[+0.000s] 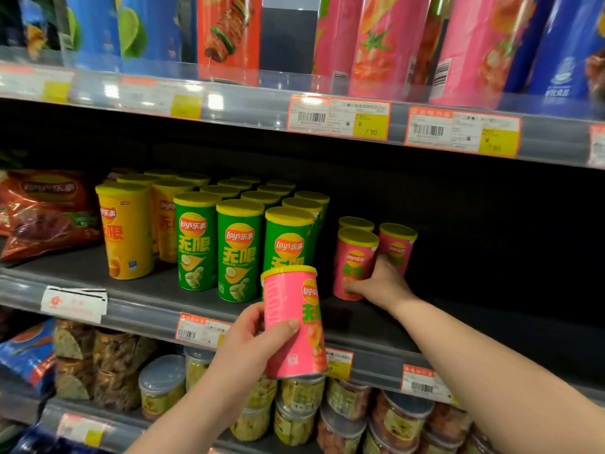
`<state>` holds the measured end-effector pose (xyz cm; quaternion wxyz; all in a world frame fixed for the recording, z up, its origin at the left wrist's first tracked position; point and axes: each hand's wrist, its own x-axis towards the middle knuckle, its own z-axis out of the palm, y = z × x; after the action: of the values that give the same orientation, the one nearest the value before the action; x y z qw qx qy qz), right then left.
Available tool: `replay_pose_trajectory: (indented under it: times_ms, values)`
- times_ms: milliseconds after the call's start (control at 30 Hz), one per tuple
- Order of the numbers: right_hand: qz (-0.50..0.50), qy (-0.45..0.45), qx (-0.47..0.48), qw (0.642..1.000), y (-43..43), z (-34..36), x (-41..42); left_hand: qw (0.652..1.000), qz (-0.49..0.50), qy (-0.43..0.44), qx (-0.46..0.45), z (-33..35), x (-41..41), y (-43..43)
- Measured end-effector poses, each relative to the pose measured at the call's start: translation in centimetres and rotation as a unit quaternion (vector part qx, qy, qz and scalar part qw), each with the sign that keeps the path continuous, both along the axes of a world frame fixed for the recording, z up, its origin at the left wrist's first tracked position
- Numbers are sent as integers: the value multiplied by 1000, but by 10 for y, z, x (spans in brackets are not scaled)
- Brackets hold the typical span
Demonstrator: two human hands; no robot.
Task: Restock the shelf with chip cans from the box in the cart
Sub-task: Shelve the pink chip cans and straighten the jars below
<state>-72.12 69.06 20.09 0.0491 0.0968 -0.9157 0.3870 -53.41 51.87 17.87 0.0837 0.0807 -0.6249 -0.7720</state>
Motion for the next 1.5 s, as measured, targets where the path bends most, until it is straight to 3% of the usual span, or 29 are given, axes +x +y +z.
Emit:
replay_pose_trajectory:
  times_ms: [267, 567, 833, 967, 1067, 1133, 1233, 1300, 1367, 1433, 1500]
  values:
    - [-65, -22, 57, 996, -13, 9, -19, 1000, 3, -7, -9, 3, 3, 1]
    - [-90, -29, 59, 994, -24, 8, -31, 1000, 10, -2, -14, 4, 1, 0]
    - [10, 14, -23, 1000, 9, 7, -5, 999, -24, 18, -24, 11, -11, 16]
    - [134, -91, -133, 978, 24, 22, 31, 998, -46, 43, -27, 18, -25, 31]
    - [230, -178, -216, 932, 35, 29, 56, 996, -61, 56, -24, 21, -38, 42]
    - [257, -191, -207, 924, 40, 29, 65, 995, -73, 63, -33, 23, -45, 48]
    - [229, -154, -184, 943, 48, 29, 68, 988, -84, 79, -98, 19, -58, 56]
    - [182, -118, -149, 965, 56, 30, 63, 967, -71, 106, -222, 17, -65, 56]
    - [117, -86, -131, 981, 62, 30, 56, 915, -50, 132, -378, 12, -69, 53]
    - [49, -57, -113, 991, 66, 27, 46, 818, -50, 139, -556, 6, -72, 48]
    - [10, -42, -98, 994, 67, 22, 36, 717, -71, 138, -679, 0, -76, 43]
